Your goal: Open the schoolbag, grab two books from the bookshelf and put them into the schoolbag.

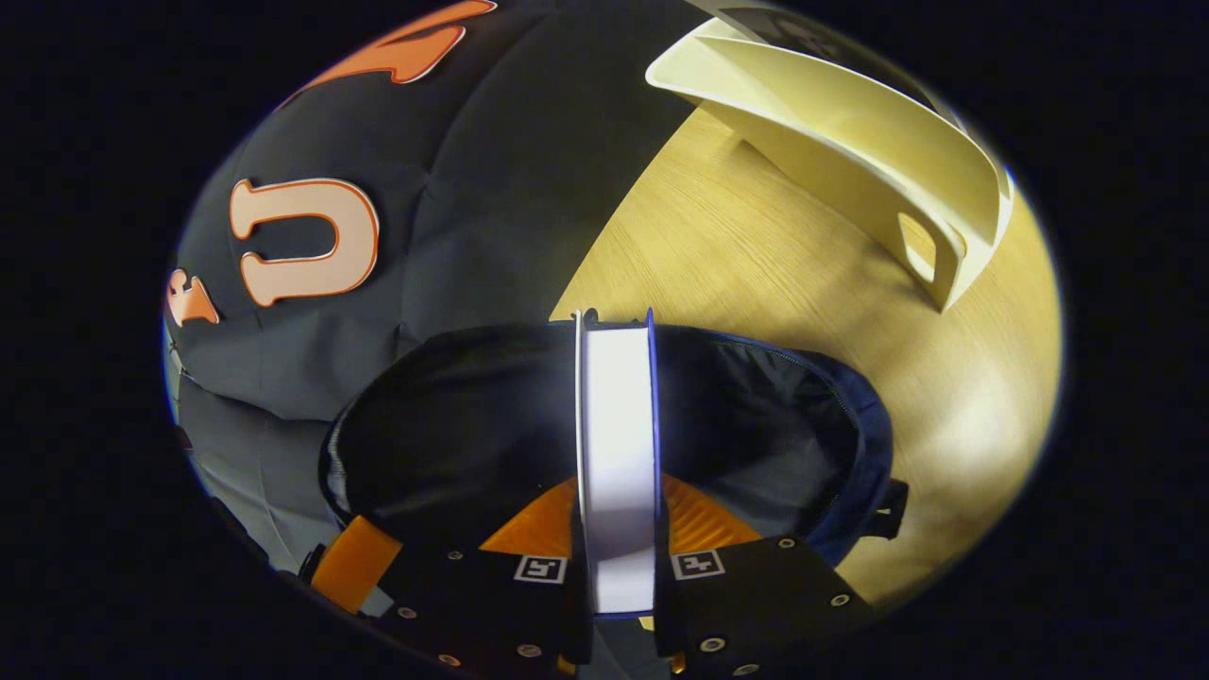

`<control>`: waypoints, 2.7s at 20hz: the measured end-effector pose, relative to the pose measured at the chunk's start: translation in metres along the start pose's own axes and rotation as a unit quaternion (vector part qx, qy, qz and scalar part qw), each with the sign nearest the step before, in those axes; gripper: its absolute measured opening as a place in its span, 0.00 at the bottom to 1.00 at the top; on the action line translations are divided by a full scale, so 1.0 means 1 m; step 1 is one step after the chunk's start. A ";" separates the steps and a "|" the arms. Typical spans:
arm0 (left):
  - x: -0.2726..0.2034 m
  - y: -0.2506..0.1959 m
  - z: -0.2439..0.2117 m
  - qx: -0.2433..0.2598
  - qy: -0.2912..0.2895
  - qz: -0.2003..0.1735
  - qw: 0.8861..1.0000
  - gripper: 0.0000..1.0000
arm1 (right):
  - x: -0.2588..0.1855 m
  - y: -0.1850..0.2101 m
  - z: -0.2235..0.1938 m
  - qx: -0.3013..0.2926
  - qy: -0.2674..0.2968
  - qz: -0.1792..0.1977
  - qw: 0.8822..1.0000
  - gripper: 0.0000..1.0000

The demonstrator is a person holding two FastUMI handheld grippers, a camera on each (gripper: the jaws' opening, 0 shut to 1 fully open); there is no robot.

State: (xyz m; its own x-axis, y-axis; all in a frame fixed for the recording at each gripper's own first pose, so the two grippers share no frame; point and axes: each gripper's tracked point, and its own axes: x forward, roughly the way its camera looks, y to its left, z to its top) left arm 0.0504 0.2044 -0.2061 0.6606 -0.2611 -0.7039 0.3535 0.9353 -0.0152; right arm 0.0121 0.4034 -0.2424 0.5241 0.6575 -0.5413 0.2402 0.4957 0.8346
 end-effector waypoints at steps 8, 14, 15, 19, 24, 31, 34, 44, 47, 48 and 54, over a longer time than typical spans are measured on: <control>0.002 -0.005 -0.008 -0.017 0.001 -0.008 1.000 0.00 | 0.045 -0.004 -0.024 0.017 0.017 0.009 1.000 0.29; 0.005 -0.002 -0.009 -0.028 0.001 -0.003 1.000 0.01 | 0.031 -0.014 -0.032 -0.009 0.053 -0.026 0.998 0.62; 0.004 -0.001 -0.009 -0.030 0.001 -0.002 1.000 0.00 | 0.027 -0.015 -0.030 -0.012 0.055 -0.027 0.998 0.73; 0.005 -0.001 -0.008 -0.040 0.002 0.003 0.999 0.00 | 0.001 -0.023 -0.019 -0.030 0.057 -0.028 0.998 0.91; 0.008 -0.006 -0.013 -0.046 0.007 0.003 0.999 0.00 | -0.037 -0.030 0.007 -0.092 0.024 -0.049 0.994 0.94; 0.014 -0.015 -0.019 -0.045 0.017 0.007 0.999 0.01 | -0.101 -0.059 0.056 -0.222 -0.001 -0.104 0.970 0.97; 0.019 -0.018 -0.020 -0.049 0.022 0.005 0.999 0.00 | -0.132 -0.063 0.088 -0.275 -0.021 -0.140 0.951 0.97; 0.027 -0.023 -0.025 -0.063 0.029 0.004 0.998 0.01 | -0.221 -0.070 0.196 -0.402 -0.050 -0.290 0.867 0.97; 0.029 -0.025 -0.029 -0.067 0.033 0.001 0.997 0.01 | -0.232 -0.071 0.228 -0.403 -0.049 -0.316 0.858 0.97; 0.030 -0.025 -0.030 -0.068 0.034 0.000 0.997 0.01 | -0.234 -0.072 0.237 -0.403 -0.045 -0.323 0.855 0.97; 0.034 -0.026 -0.030 -0.071 0.040 -0.001 0.997 0.01 | -0.221 -0.080 0.256 -0.386 0.000 -0.341 0.857 0.97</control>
State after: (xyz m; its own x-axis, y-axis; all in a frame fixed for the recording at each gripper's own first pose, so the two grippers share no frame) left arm 0.0436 0.1782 -0.2513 0.6029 -0.2474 -0.7584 0.2532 0.9609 -0.1122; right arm 0.0861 0.0734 -0.1636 0.4768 0.0660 -0.8765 -0.1211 0.9926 0.0088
